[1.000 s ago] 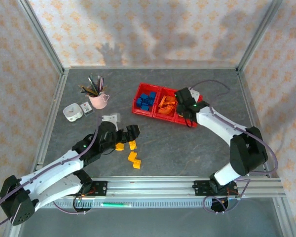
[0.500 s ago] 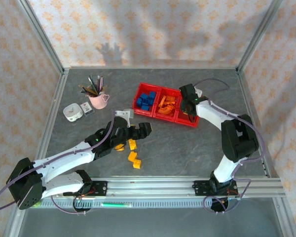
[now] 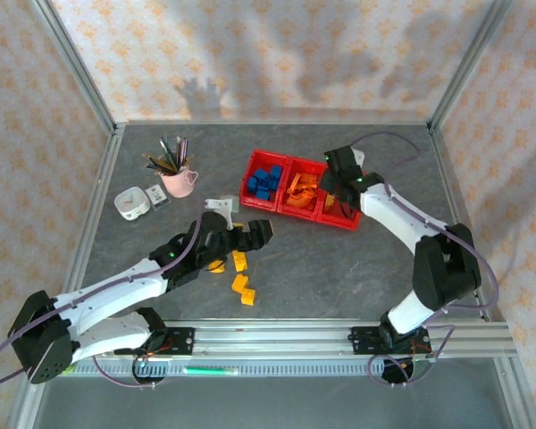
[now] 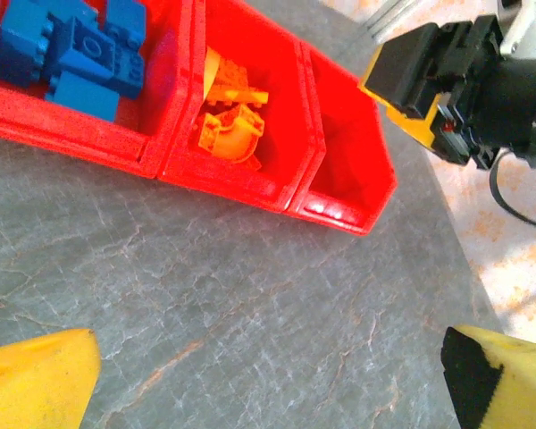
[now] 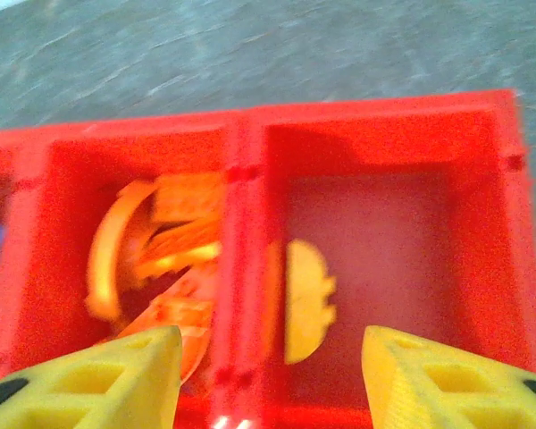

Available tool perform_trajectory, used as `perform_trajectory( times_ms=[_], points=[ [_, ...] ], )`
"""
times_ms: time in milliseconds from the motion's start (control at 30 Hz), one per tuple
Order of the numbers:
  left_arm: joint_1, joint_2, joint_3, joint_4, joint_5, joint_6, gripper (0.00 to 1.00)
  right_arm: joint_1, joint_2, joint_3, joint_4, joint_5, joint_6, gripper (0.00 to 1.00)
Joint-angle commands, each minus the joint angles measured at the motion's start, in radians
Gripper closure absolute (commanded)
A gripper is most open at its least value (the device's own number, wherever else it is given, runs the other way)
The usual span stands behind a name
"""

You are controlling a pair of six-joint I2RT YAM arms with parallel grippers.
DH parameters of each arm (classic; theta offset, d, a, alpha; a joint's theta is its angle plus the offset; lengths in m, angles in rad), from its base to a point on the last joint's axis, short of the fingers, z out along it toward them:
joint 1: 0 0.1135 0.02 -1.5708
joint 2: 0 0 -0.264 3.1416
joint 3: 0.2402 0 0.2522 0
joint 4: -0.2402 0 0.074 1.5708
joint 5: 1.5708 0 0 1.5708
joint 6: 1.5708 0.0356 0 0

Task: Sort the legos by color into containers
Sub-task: Place the lego in the container, then pick up the lego from the bottom-center of the table.

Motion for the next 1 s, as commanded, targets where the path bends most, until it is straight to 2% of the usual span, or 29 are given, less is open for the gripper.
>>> perform_trajectory(
  times_ms=[0,300,467,700,967],
  points=[
    [-0.005,-0.077,-0.011,-0.083,-0.075,-0.006,0.01,0.097,-0.033,-0.023,-0.064,0.013,0.008,0.42],
    [0.003,-0.283,-0.065,-0.314,-0.189,-0.088,0.01,0.401,0.036,0.022,-0.071,-0.010,0.026,0.36],
    [0.007,-0.386,-0.080,-0.424,-0.238,-0.137,0.01,0.520,0.127,0.076,-0.056,-0.035,0.008,0.31],
    [0.011,-0.497,-0.082,-0.565,-0.310,-0.203,0.01,0.601,0.254,0.144,-0.056,-0.064,0.048,0.27],
    [0.012,-0.570,-0.107,-0.612,-0.344,-0.241,0.01,0.635,0.377,0.202,-0.067,-0.052,0.095,0.26]
  ],
)
